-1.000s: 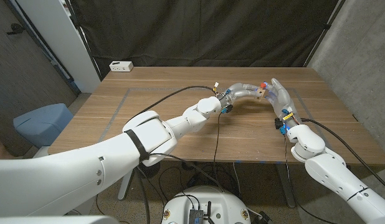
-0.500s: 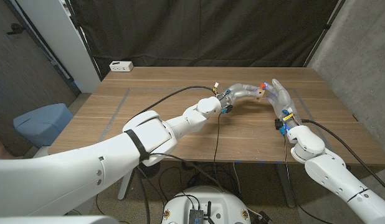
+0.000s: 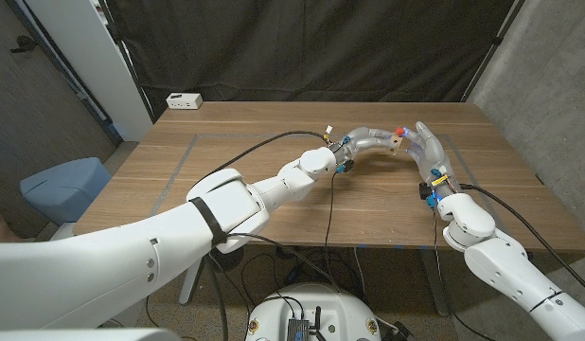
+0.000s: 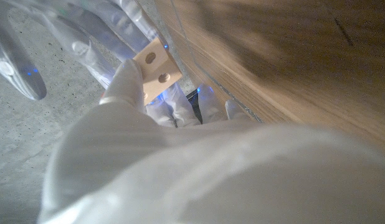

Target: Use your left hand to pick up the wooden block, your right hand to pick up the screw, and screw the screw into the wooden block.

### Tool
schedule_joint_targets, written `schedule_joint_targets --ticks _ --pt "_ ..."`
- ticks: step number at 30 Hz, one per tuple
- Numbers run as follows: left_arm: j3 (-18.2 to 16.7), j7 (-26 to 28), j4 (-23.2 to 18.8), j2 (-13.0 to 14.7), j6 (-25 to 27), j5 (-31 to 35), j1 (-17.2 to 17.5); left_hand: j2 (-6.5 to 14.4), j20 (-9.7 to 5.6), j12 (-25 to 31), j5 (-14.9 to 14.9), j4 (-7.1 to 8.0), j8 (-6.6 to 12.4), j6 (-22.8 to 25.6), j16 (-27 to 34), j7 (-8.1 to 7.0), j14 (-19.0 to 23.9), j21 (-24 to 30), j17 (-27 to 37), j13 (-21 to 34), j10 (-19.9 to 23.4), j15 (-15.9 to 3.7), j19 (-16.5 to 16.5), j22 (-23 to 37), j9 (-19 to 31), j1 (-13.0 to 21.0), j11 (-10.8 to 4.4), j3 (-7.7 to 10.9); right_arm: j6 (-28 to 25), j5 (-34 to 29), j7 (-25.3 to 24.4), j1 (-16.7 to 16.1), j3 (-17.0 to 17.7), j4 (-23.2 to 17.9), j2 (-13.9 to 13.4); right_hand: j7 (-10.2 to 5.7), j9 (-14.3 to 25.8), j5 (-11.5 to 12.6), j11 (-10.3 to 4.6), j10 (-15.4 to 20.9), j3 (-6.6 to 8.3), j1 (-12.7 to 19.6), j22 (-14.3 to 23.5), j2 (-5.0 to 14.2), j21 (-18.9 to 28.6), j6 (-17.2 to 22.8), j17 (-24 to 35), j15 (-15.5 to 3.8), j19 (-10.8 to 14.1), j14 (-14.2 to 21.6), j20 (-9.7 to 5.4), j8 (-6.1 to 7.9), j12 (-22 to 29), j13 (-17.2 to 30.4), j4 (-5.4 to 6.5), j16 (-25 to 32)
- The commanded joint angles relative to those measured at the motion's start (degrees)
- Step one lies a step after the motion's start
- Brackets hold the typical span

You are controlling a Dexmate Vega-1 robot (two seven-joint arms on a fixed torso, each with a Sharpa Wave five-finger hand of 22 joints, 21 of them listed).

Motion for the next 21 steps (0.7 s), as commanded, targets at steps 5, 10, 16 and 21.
schedule_joint_targets --ticks 5,10,16,21 --pt "0.03 0.09 -0.01 -0.15 -0.03 0.10 0.09 1.82 -0.37 0.62 0.36 2.11 1.21 4.00 0.02 1.55 0.37 -0.03 0.07 0.22 0.86 -5.31 0.21 0.18 0.19 -0.89 0.02 2.24 0.31 -0.02 -0.22 -1.32 0.78 -0.70 -0.08 0.17 0.15 0.23 -0.28 1.03 0.60 -0.05 0.16 -0.04 0.34 2.01 0.09 -0.18 0.76 -3.56 0.05 0.57 0.53 0.06 -0.28 0.27" --pt "0.03 0.04 0.01 -0.19 0.44 0.02 0.01 1.85 -0.29 0.63 0.36 2.13 1.19 3.96 0.01 1.58 0.32 -0.03 0.08 0.22 0.87 -5.25 0.22 0.18 0.19 -0.90 0.00 2.25 0.10 0.07 -0.20 -1.63 0.91 -0.98 -0.20 0.29 0.16 0.23 -0.32 1.48 0.64 -0.05 0.16 -0.03 0.35 3.03 0.07 -0.19 0.88 -3.43 0.03 0.75 0.57 0.05 -0.31 0.28" --pt "0.11 -0.03 0.03 -0.27 1.20 -0.09 -0.15 1.89 -0.32 0.60 0.36 2.14 1.19 3.97 0.02 1.50 0.33 -0.03 0.09 0.19 0.85 -5.29 0.22 0.18 0.19 -0.89 0.01 2.26 -0.09 0.03 0.13 -1.75 0.96 -1.23 -0.51 -0.02 0.16 0.24 -0.69 1.95 0.73 0.05 0.16 0.03 0.36 3.85 0.02 -0.26 1.01 -3.27 0.00 0.83 0.62 0.04 -0.40 0.29" --pt "0.17 -0.03 0.04 -0.28 1.68 -0.18 -0.29 1.85 -0.35 0.58 0.35 2.13 1.19 3.96 0.01 1.54 0.34 -0.02 0.08 0.18 0.84 -5.31 0.24 0.18 0.19 -0.91 0.00 2.25 -0.05 -0.03 0.44 -1.75 0.97 -1.31 -0.66 0.01 0.16 0.23 -1.11 2.44 0.77 0.09 0.16 0.05 0.42 5.03 -0.01 -0.36 1.28 -3.18 0.06 1.01 0.64 0.03 -0.46 0.29"
